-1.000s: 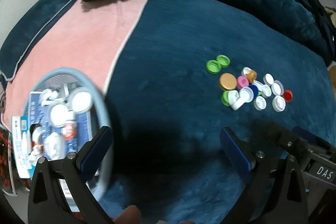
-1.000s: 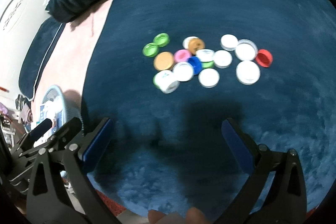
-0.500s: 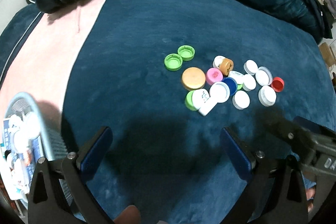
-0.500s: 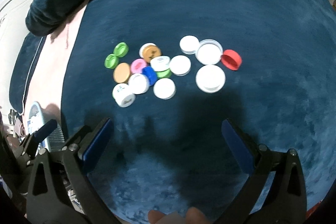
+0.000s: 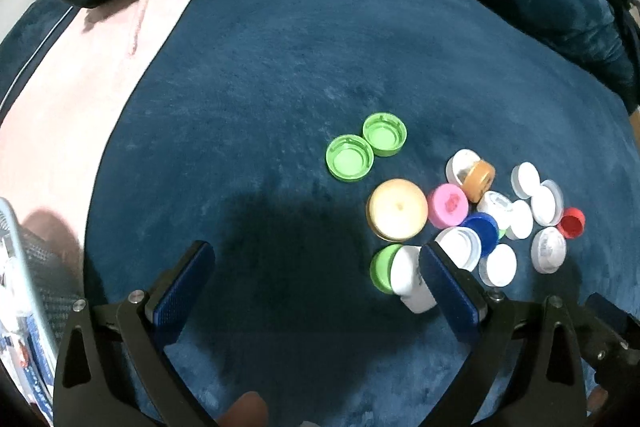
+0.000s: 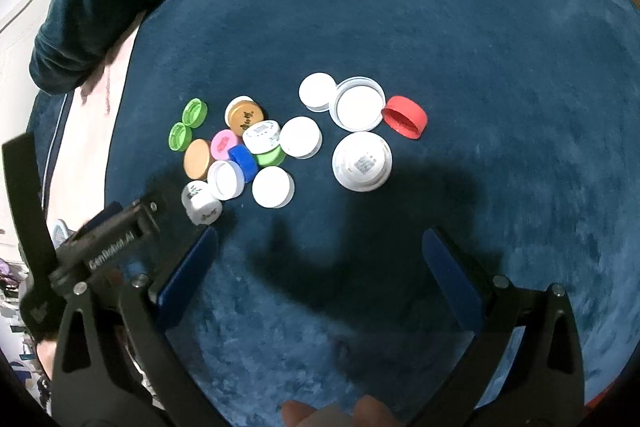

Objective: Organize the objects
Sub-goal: 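Grasp a white cap with the left gripper while the right gripper grasps a QR-printed cap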

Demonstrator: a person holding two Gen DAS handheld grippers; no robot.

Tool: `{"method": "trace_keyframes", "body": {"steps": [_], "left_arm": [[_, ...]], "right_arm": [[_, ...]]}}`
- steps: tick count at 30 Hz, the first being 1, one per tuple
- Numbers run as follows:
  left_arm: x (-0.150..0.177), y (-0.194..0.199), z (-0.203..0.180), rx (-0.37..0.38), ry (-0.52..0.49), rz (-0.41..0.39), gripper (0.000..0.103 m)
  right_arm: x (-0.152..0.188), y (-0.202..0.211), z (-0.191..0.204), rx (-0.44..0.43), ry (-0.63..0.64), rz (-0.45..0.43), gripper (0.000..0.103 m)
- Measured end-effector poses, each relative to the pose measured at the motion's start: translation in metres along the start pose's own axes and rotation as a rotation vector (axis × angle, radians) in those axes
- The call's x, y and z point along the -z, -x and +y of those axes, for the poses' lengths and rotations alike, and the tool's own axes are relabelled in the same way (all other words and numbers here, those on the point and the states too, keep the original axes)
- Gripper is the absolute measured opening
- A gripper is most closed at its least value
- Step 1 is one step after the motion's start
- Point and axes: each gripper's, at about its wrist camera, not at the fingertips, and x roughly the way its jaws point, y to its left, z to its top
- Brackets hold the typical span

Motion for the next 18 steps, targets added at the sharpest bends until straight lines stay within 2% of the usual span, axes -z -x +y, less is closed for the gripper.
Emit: {"method": "trace_keyframes", "body": {"steps": [3,5,6,8,12,18], "left_arm": [[0.01,-0.01,-0.016,0.016,-0.099,0.048,0.102],[0.02,-0.013,-0.028,0.038,-0.203,0.082,0.102],[0.022,-0.012,-0.03,0.033,-0.219,0.077,0.102],[0.021,-0.008,-0.028,0.035,-0.215,0.06,0.102],[0.018,-0.001,-0.017,0.131,-0.14,0.054,0.102],[0.026,0.003,-0.035,0.212,-0.19,0.088,0.095]], "right_arm": [[-0.002,-0.005,-0.001,0.012,-0.004,0.009,0.103],[-0.004,-0.008,-0.001,0.015,-0.005,0.012,0.103],[-0.005,-0.009,0.0,0.016,-0.004,0.013,0.103],[-0.006,-0.01,0.002,0.018,0.004,0.013,0.103],[-0.007,-0.008,0.004,0.013,0.018,0.009,0.103],[-0.007,-0.008,0.002,0.017,0.006,0.008,0.103]]}}
